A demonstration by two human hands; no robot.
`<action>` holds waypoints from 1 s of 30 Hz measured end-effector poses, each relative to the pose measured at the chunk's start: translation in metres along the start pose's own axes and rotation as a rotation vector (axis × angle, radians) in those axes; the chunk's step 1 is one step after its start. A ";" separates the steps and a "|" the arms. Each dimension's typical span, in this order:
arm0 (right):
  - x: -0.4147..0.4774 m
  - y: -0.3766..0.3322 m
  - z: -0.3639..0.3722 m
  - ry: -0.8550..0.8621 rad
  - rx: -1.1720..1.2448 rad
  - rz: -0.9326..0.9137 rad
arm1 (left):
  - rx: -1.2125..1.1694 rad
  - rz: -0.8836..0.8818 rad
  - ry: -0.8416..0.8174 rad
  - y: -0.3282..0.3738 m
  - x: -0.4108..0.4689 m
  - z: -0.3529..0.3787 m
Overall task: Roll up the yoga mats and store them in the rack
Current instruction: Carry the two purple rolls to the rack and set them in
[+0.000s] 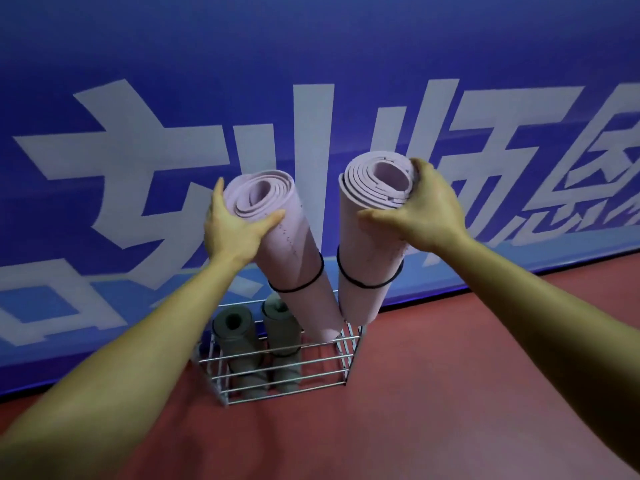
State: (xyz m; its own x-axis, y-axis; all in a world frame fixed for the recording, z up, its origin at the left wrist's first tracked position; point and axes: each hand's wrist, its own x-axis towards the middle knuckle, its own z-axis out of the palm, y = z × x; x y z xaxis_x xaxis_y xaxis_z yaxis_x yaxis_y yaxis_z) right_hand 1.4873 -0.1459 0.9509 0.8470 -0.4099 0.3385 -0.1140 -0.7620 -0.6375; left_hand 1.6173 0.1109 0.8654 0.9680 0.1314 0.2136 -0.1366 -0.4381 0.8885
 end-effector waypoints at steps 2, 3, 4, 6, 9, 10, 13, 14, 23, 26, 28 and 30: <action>0.026 0.005 0.008 -0.024 -0.011 -0.002 | -0.026 -0.045 -0.012 -0.024 0.016 0.018; 0.038 0.008 0.013 -0.037 -0.021 0.002 | -0.036 -0.061 -0.021 -0.036 0.022 0.027; 0.049 0.010 0.018 -0.049 -0.033 0.009 | -0.038 -0.073 -0.034 -0.048 0.027 0.037; 0.067 0.012 0.029 -0.066 -0.043 0.024 | -0.028 -0.094 -0.068 -0.069 0.036 0.057; 0.087 0.004 0.044 -0.076 -0.057 0.022 | 0.035 -0.097 -0.164 -0.094 0.046 0.085; 0.092 0.000 0.049 -0.084 -0.058 0.014 | 0.072 -0.086 -0.210 -0.101 0.047 0.092; 0.107 -0.015 0.063 -0.113 -0.079 -0.001 | 0.195 -0.002 -0.324 -0.112 0.052 0.109; 0.112 -0.018 0.069 -0.112 -0.085 0.007 | 0.227 0.018 -0.338 -0.112 0.054 0.113; 0.149 -0.036 0.092 -0.057 -0.180 0.038 | 0.326 -0.192 -0.387 -0.162 0.063 0.116; 0.164 -0.040 0.084 -0.070 -0.134 0.027 | 0.337 -0.250 -0.392 -0.175 0.057 0.121; 0.170 -0.039 0.089 -0.112 -0.110 -0.001 | 0.328 -0.275 -0.366 -0.179 0.054 0.123; 0.172 -0.027 0.106 -0.162 -0.112 -0.013 | 0.333 -0.284 -0.355 -0.180 0.056 0.126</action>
State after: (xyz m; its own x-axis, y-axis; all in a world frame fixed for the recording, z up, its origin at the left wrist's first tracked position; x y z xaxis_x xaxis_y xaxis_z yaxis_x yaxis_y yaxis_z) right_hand 1.6915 -0.1429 0.9530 0.9203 -0.3206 0.2243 -0.1522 -0.8215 -0.5496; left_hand 1.7226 0.0851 0.6666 0.9764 0.0025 -0.2161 0.1574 -0.6935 0.7030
